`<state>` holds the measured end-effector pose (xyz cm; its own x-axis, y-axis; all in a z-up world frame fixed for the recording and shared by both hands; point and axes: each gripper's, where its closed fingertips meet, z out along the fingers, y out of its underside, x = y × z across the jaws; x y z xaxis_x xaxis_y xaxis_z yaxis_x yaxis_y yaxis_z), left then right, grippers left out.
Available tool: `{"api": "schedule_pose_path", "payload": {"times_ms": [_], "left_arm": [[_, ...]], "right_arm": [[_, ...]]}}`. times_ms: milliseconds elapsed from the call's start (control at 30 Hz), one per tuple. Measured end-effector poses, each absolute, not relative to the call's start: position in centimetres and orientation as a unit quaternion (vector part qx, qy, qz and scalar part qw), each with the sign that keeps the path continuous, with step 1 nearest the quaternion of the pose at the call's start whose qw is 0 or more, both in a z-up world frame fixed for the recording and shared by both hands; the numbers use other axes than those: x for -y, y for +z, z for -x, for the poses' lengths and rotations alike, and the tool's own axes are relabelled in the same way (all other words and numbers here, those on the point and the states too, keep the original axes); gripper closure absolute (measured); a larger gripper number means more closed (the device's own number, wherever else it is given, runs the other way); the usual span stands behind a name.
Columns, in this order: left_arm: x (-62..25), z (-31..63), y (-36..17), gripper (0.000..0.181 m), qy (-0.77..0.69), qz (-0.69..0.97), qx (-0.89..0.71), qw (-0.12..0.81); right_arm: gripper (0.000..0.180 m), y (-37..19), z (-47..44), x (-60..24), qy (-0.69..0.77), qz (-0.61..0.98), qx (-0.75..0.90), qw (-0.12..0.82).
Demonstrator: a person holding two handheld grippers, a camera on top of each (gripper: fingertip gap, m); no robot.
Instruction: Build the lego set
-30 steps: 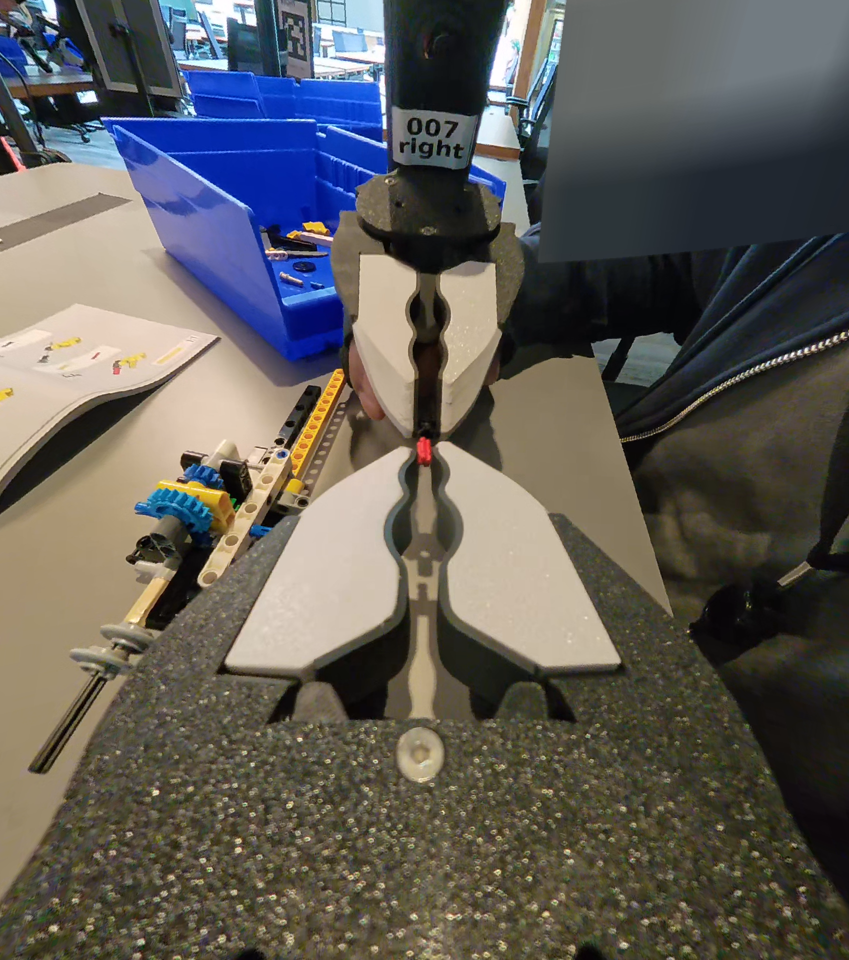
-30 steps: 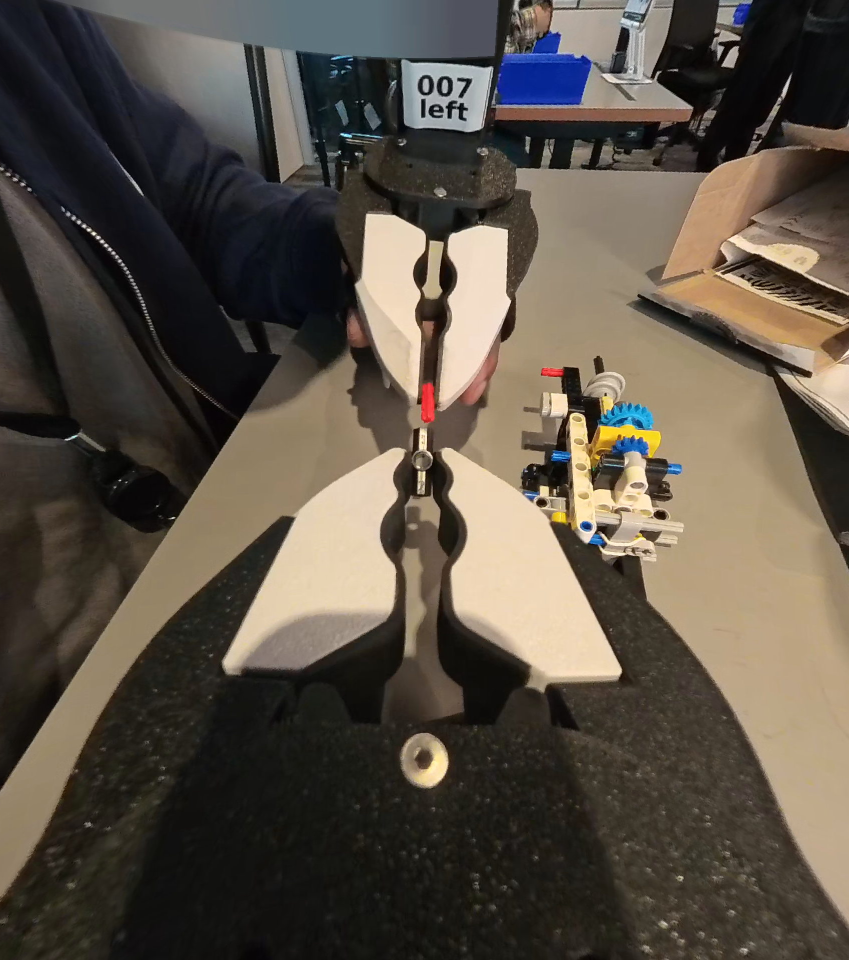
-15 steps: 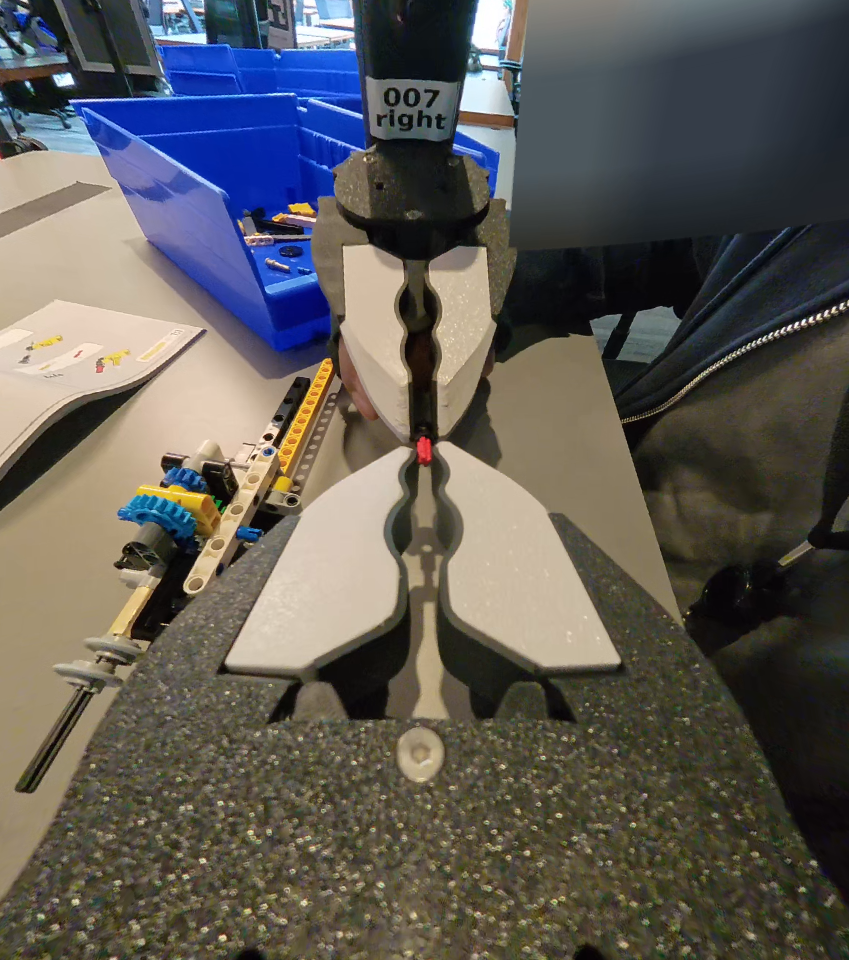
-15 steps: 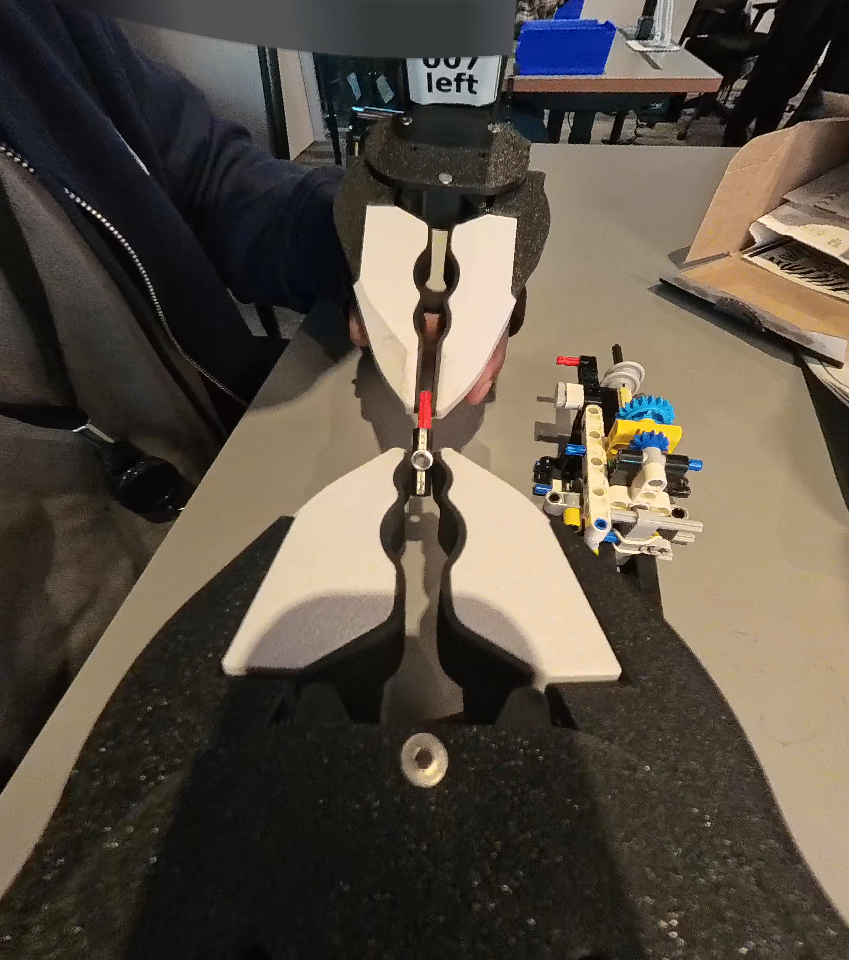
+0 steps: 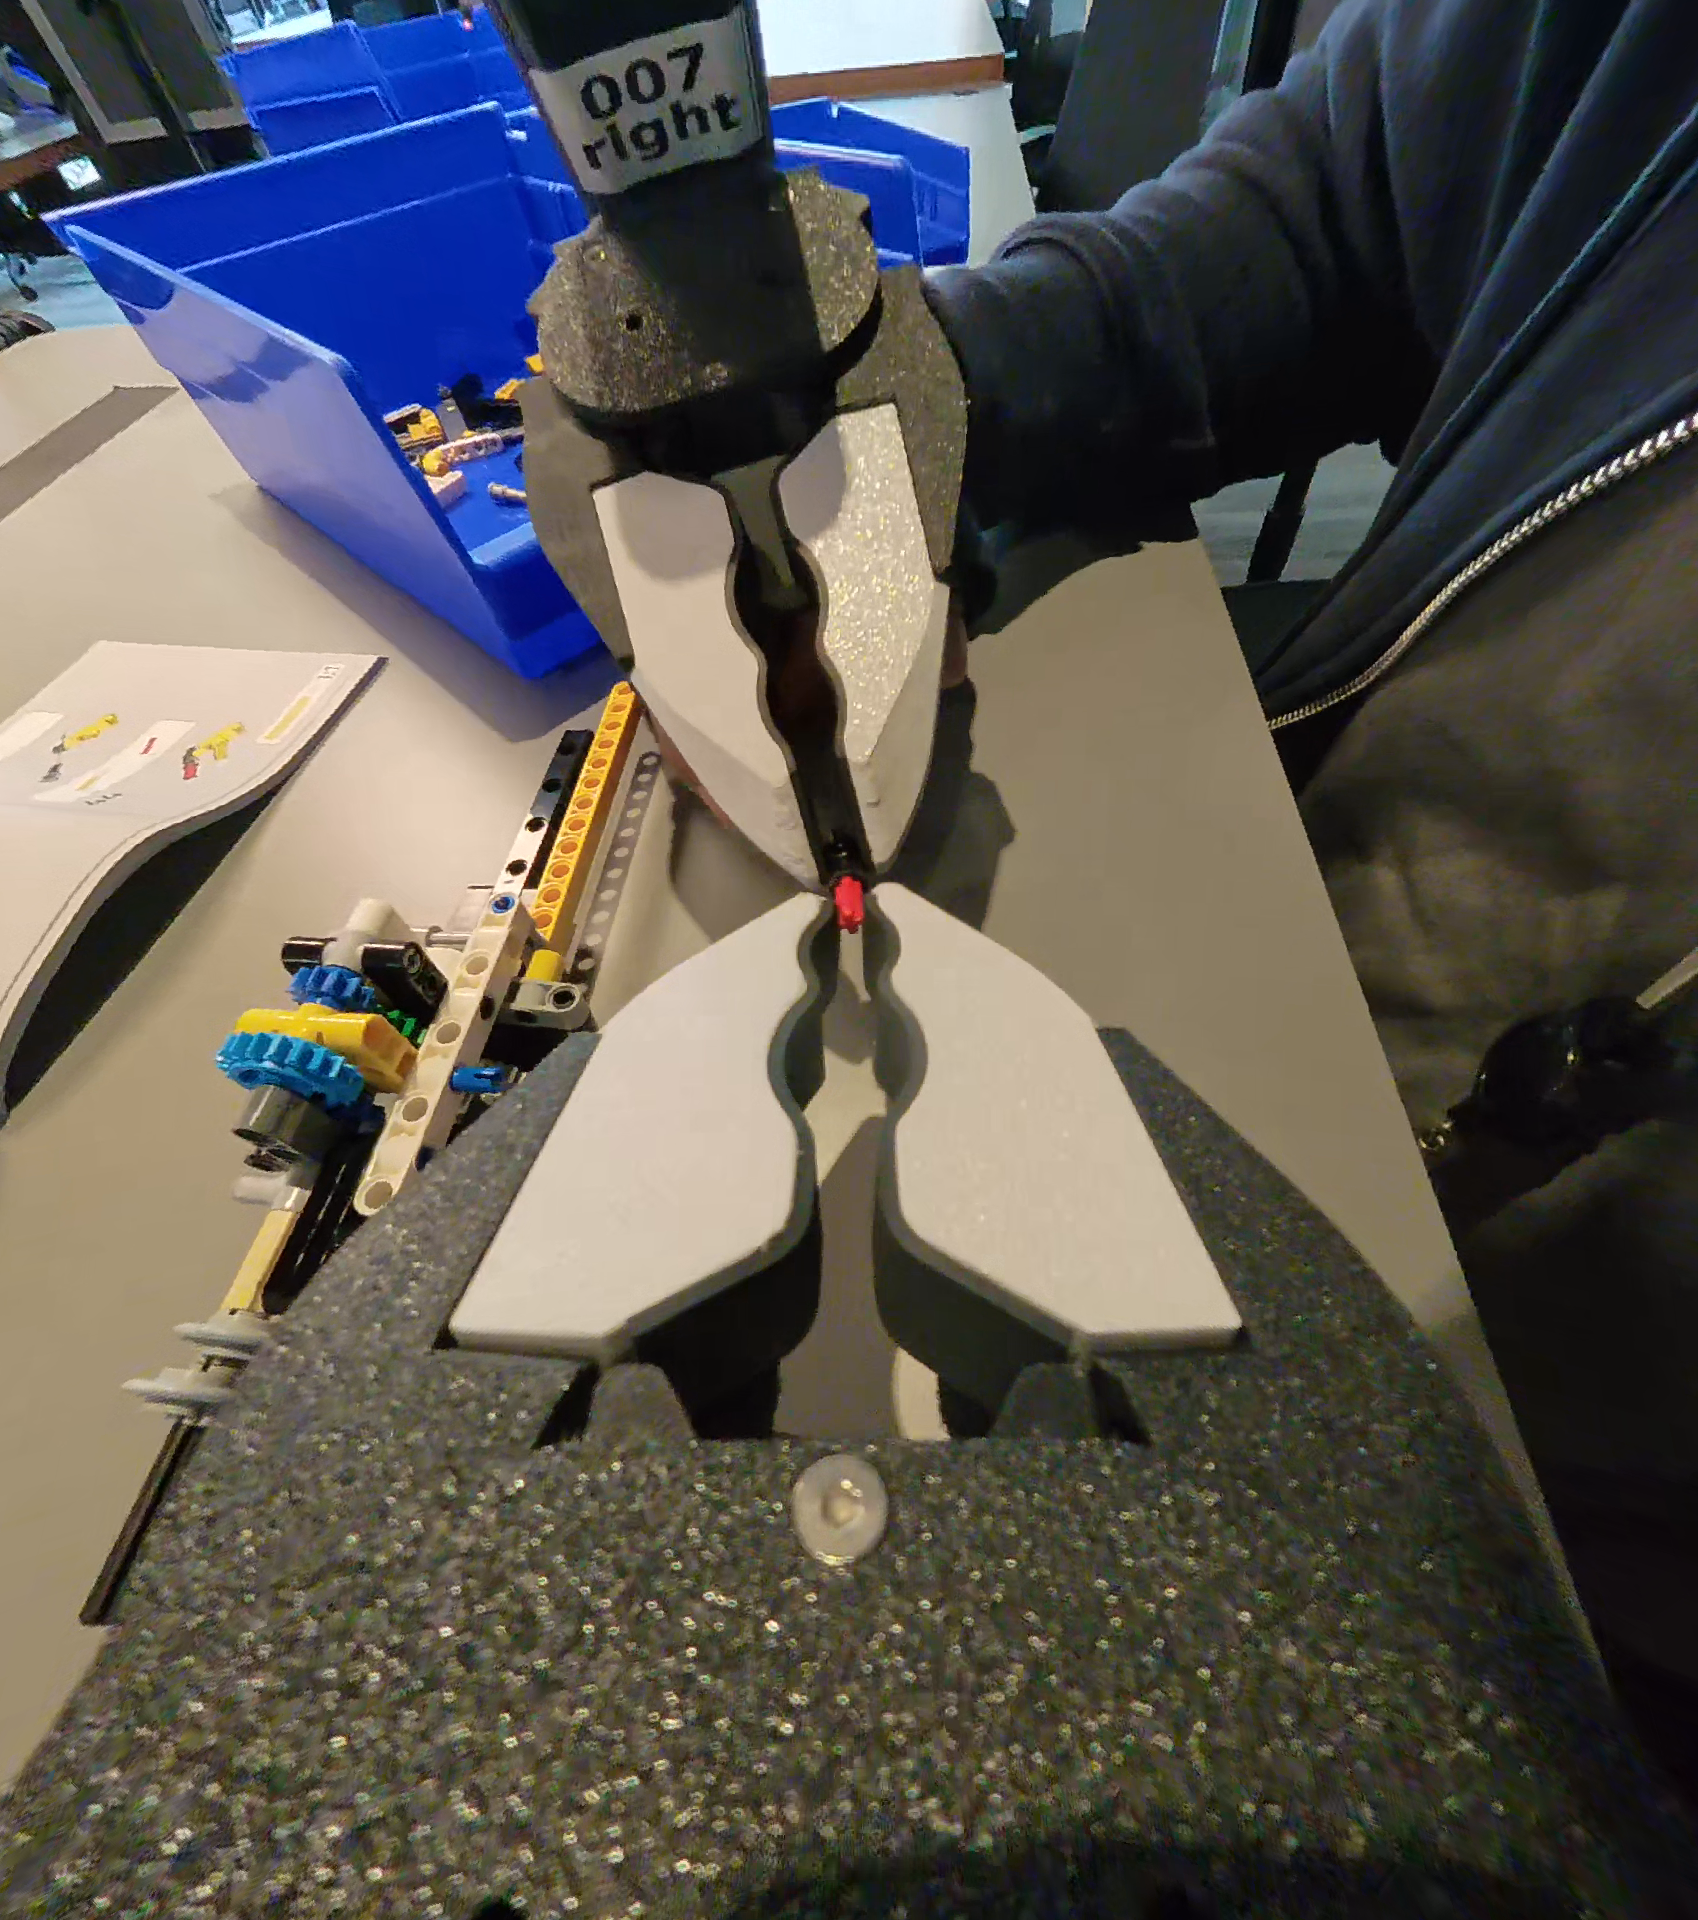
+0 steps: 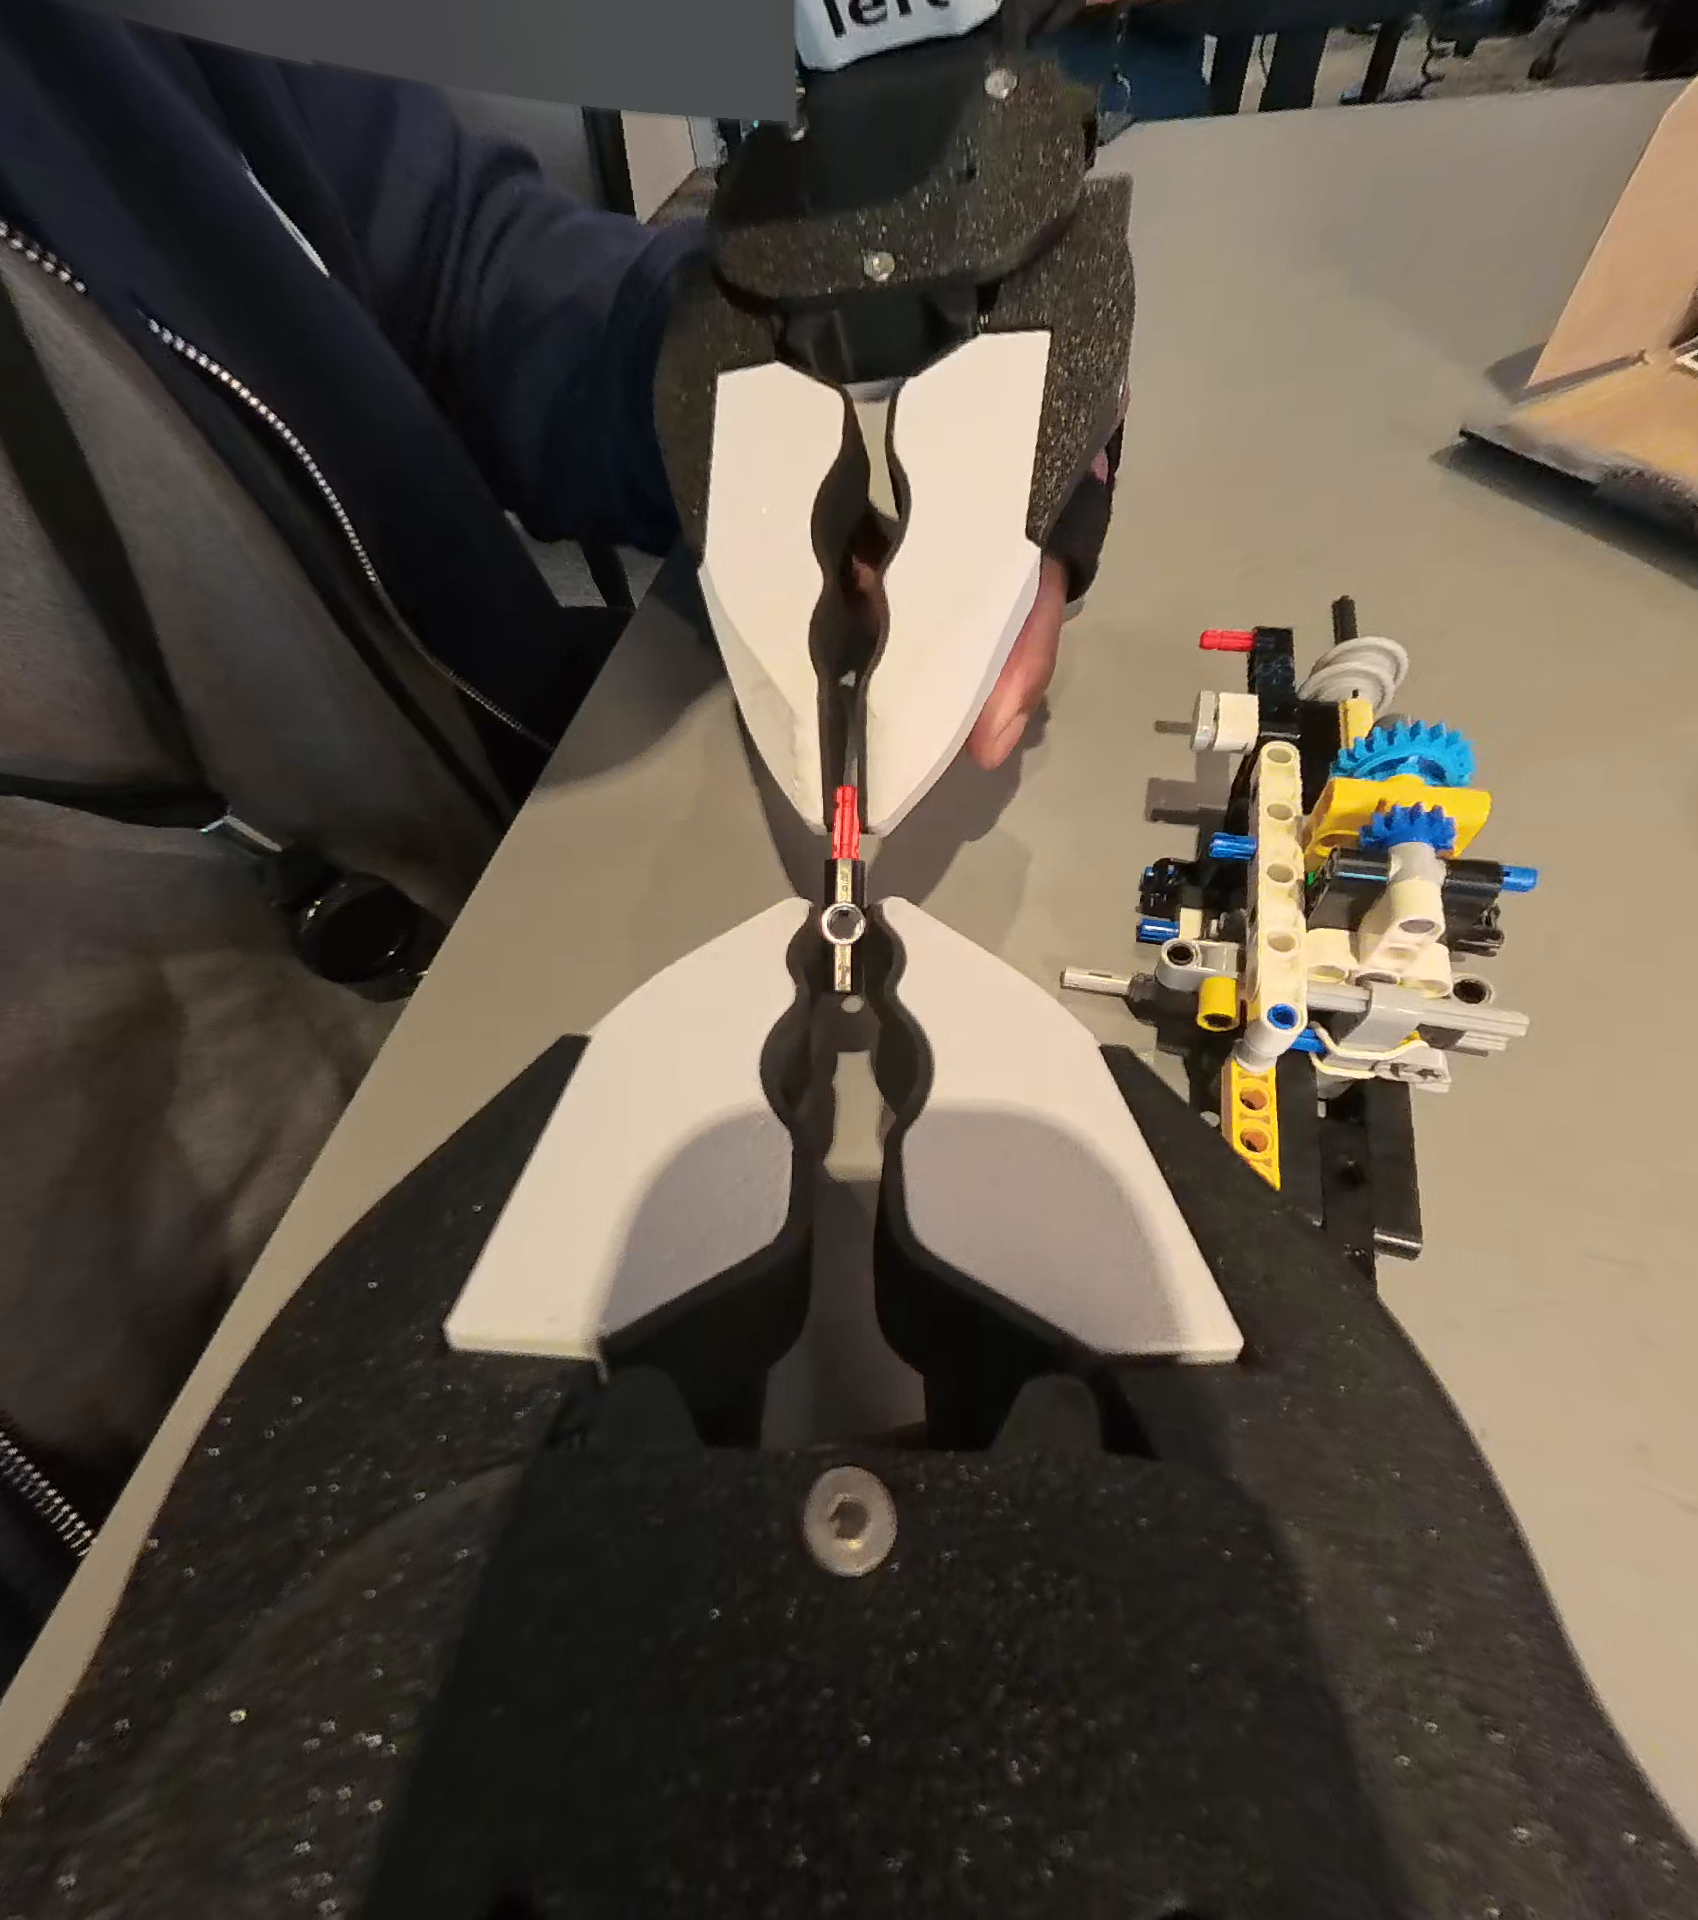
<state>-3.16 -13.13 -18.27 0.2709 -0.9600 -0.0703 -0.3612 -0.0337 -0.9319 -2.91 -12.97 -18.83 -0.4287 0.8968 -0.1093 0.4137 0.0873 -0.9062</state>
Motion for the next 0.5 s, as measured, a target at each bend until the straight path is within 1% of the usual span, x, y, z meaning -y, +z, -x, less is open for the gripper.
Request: {"api": "schedule_pose_path", "payload": {"times_ms": [300,500], "left_arm": [[12.99,3.13,-18.34,0.176,-0.307,0.644,-0.514,0.476],[12.89,3.05,-19.13,0.176,-0.283,0.654,-0.525,0.465]], "right_arm": [[0.174,-18.95,2.97,12.87,0.479,0.48,0.692,0.249],[0.174,-19.74,2.99,12.8,0.452,0.49,0.703,0.248]]}}
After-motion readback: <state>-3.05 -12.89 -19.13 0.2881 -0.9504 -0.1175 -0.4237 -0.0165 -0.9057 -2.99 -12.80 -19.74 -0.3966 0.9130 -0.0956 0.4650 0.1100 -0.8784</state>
